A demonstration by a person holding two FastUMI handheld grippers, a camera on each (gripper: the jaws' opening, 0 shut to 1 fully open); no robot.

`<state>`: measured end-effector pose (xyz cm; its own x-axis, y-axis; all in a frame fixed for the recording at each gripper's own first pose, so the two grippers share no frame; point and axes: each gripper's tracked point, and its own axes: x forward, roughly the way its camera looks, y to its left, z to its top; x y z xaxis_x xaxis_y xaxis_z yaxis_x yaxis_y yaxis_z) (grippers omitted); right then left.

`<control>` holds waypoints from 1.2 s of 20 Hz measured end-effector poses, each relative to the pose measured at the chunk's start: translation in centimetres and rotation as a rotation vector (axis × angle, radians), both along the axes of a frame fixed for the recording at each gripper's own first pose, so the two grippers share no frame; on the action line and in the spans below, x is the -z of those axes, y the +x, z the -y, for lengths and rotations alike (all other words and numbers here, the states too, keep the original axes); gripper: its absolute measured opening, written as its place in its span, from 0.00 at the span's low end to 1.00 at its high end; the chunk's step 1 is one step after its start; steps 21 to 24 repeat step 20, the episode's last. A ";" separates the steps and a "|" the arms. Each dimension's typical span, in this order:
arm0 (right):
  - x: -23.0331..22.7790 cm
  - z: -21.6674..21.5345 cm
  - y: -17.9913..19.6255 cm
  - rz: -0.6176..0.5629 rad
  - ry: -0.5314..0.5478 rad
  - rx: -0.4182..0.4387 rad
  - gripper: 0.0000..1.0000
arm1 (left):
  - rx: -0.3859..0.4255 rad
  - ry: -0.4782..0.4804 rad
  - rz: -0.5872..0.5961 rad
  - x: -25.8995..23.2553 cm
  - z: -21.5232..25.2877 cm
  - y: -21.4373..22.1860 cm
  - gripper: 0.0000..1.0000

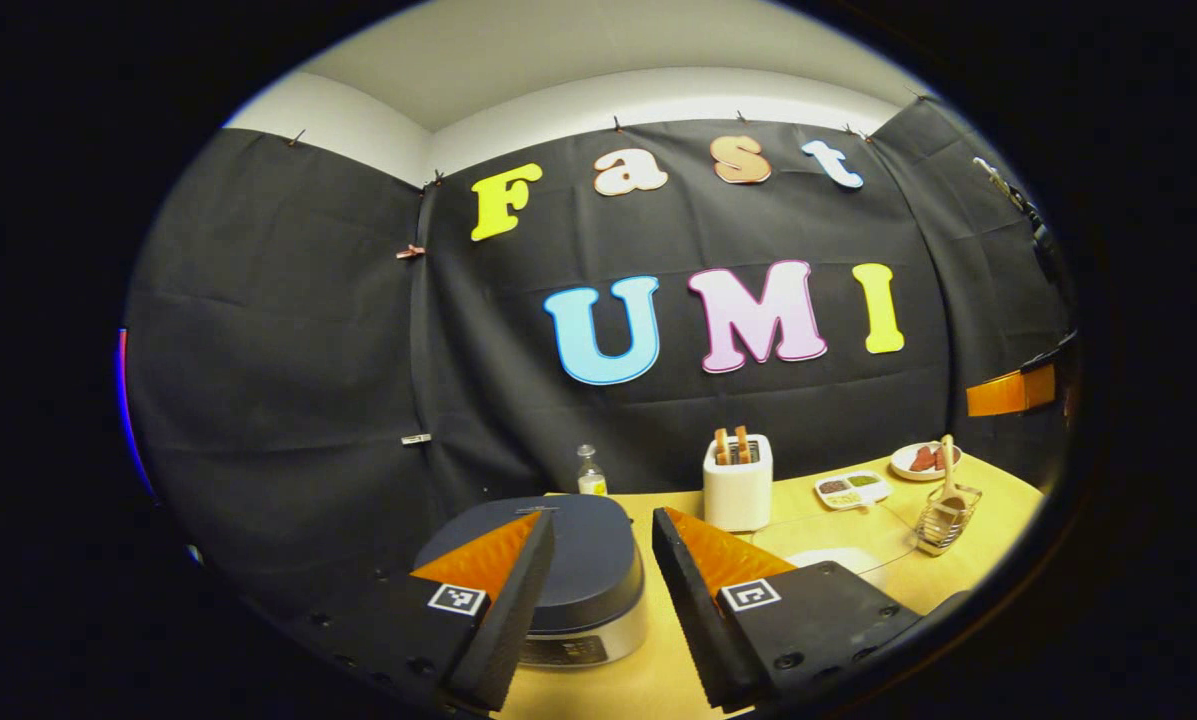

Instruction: Close the left gripper, press the button to open the rice cooker; take a wooden spoon from the chopstick holder with the right hand, scoop a spoonful of rice and pour it into the rice cooker, then put the wooden spoon back into the chopstick holder.

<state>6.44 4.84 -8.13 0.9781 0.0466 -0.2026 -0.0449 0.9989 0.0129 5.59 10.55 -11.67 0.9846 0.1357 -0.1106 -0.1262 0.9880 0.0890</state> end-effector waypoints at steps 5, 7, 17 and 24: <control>-1.2 1.2 -2.0 0.008 0.022 -0.014 0.44 | 0.028 -0.062 0.024 -2.8 3.9 -1.5 0.70; -1.9 1.6 -2.1 0.016 0.021 -0.036 0.44 | 0.018 -0.052 0.035 -4.1 4.7 -1.9 0.70; -4.4 1.7 -2.4 0.023 0.056 -0.141 0.43 | -0.044 -0.044 0.062 -8.4 8.0 -4.5 0.70; -5.9 1.6 -2.3 0.052 0.036 -0.132 0.44 | -0.021 -0.031 0.074 -9.2 7.7 -4.7 0.70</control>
